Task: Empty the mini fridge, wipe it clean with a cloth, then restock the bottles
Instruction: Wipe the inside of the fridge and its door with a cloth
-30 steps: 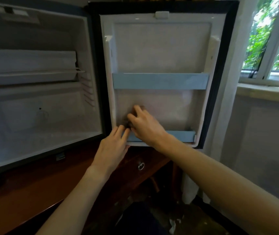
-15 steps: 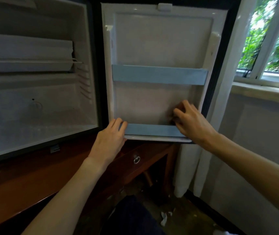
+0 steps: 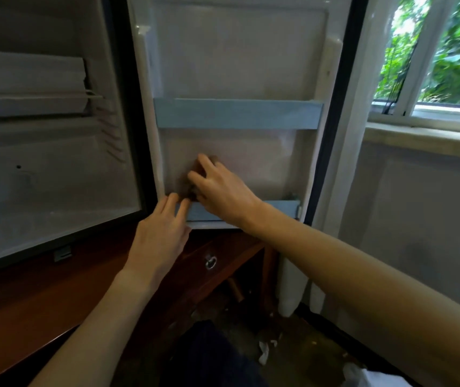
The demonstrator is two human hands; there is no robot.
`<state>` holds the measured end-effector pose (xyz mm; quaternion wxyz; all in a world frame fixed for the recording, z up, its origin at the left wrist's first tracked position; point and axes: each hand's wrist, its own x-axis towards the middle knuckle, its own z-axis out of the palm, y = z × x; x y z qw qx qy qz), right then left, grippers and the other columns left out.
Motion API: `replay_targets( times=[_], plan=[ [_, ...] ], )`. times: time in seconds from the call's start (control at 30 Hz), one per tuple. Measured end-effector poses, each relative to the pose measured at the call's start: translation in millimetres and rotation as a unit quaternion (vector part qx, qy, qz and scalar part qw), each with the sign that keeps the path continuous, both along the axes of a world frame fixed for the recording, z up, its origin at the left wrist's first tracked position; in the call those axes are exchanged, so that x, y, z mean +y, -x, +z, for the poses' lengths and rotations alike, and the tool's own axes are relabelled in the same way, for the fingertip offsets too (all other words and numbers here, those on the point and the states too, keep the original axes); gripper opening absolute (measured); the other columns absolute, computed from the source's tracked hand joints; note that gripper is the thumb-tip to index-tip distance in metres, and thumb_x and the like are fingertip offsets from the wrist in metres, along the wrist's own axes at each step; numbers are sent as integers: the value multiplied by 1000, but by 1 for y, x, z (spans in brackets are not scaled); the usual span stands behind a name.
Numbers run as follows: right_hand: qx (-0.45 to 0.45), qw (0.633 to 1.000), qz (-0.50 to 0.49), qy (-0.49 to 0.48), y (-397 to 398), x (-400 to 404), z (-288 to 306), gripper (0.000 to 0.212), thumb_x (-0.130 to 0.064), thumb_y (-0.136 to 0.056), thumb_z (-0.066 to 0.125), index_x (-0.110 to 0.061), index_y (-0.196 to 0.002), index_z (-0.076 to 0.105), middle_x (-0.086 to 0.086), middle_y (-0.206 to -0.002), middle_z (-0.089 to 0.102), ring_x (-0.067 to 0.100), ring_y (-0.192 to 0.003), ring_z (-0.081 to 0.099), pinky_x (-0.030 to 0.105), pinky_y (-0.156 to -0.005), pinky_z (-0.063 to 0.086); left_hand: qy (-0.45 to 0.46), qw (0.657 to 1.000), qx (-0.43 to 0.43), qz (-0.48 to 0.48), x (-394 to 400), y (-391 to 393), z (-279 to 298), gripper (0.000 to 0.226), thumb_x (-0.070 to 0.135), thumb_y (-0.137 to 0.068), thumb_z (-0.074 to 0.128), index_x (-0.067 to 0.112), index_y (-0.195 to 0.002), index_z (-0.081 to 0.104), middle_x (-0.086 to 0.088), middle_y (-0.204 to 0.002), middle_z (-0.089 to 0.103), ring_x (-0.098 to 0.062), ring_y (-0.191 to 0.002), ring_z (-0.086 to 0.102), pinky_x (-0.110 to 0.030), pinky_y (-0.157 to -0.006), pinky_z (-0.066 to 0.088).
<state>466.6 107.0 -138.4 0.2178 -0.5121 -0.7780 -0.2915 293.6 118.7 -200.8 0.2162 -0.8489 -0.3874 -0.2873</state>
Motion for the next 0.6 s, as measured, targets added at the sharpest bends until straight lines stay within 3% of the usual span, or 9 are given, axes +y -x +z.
replay_targets(
  times=[0.13,0.3,0.47,0.6],
  plan=[
    [-25,999,-47,0,-61,-32,0,28,-10,-79,69,-5,-104,58,22,-114,47,37,-91,51,50,-65,53,4,1000,1,-14,2,1,0,53,22,-79,82,6,-122,57,-10,-114,50,-28,-108,55,-36,-48,52],
    [-30,992,-118,-15,-121,-72,6,30,-19,-87,67,-11,-114,56,16,-123,44,31,-99,51,44,-77,57,4,1000,-4,-18,0,0,1,53,20,-76,84,6,-120,58,-8,-110,48,-26,-103,55,-34,-46,49],
    [5,996,-85,-35,-89,-51,13,23,-19,-89,66,-11,-108,57,14,-120,44,28,-100,51,42,-78,56,-6,1000,-1,-9,-1,-2,2,55,22,-76,86,7,-121,59,-8,-112,50,-25,-103,57,-32,-48,50],
    [-4,998,-22,-56,-27,-5,26,23,-10,-77,72,-4,-96,60,24,-114,50,39,-86,53,48,-65,53,-7,1000,14,9,-2,-7,4,55,25,-74,87,9,-120,60,-9,-114,53,-26,-106,57,-32,-50,51]
  ],
)
